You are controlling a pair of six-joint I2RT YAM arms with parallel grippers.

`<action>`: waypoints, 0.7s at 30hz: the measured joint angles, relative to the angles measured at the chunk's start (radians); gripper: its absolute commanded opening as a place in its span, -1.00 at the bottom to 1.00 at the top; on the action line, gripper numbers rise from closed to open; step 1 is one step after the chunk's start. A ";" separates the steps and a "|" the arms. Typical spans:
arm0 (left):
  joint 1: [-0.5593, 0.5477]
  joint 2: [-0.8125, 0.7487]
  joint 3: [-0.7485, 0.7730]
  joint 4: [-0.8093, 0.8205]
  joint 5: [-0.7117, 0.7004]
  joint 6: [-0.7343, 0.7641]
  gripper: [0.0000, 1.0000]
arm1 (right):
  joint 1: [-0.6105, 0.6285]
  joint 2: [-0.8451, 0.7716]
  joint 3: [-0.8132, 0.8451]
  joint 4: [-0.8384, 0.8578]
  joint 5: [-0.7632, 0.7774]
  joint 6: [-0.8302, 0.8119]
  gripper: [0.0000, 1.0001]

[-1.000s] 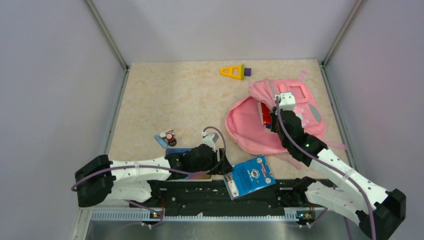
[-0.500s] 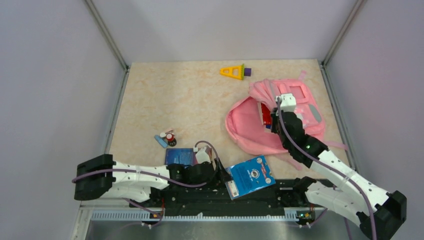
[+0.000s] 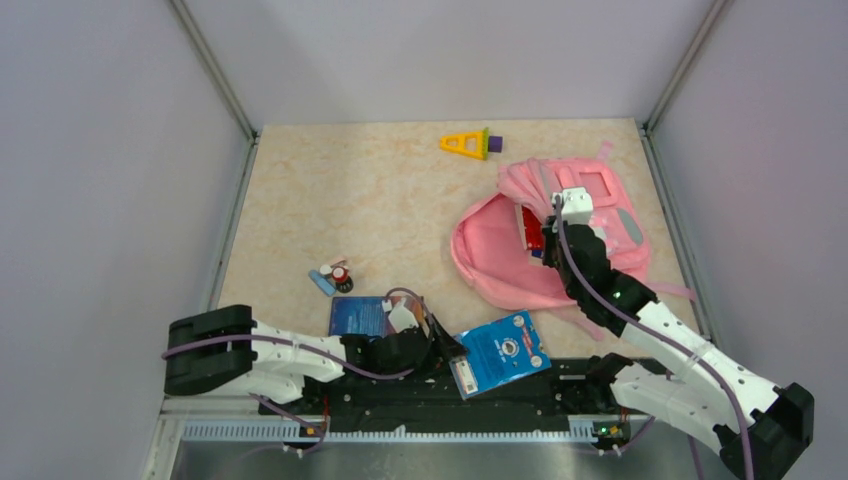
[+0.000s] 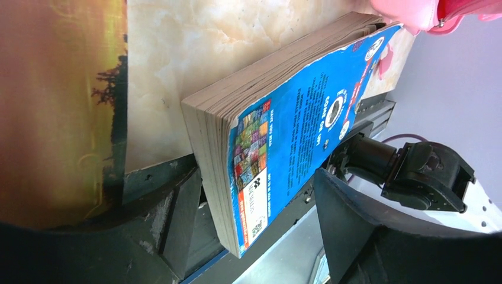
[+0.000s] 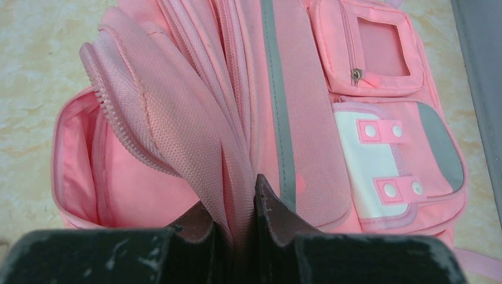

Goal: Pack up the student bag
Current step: Pick up the book from the center of the board.

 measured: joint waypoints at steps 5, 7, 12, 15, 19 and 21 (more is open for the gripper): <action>0.000 0.034 0.000 0.045 -0.003 -0.029 0.49 | 0.000 0.000 0.000 0.000 -0.001 0.000 -1.00; 0.000 0.043 0.001 0.055 -0.002 -0.038 0.50 | 0.000 0.000 0.000 0.000 -0.001 0.000 -1.00; 0.000 0.095 0.041 0.045 0.018 -0.048 0.51 | 0.000 0.000 0.000 0.000 -0.002 0.000 -1.00; 0.000 0.121 0.079 -0.001 0.033 -0.046 0.51 | 0.000 0.000 0.000 0.000 -0.003 0.000 -1.00; 0.000 0.126 0.106 -0.058 0.048 -0.041 0.51 | 0.000 0.000 0.000 0.000 -0.004 0.000 -1.00; 0.000 0.132 0.107 -0.056 0.050 -0.041 0.50 | 0.000 0.000 0.000 0.000 -0.005 0.000 -1.00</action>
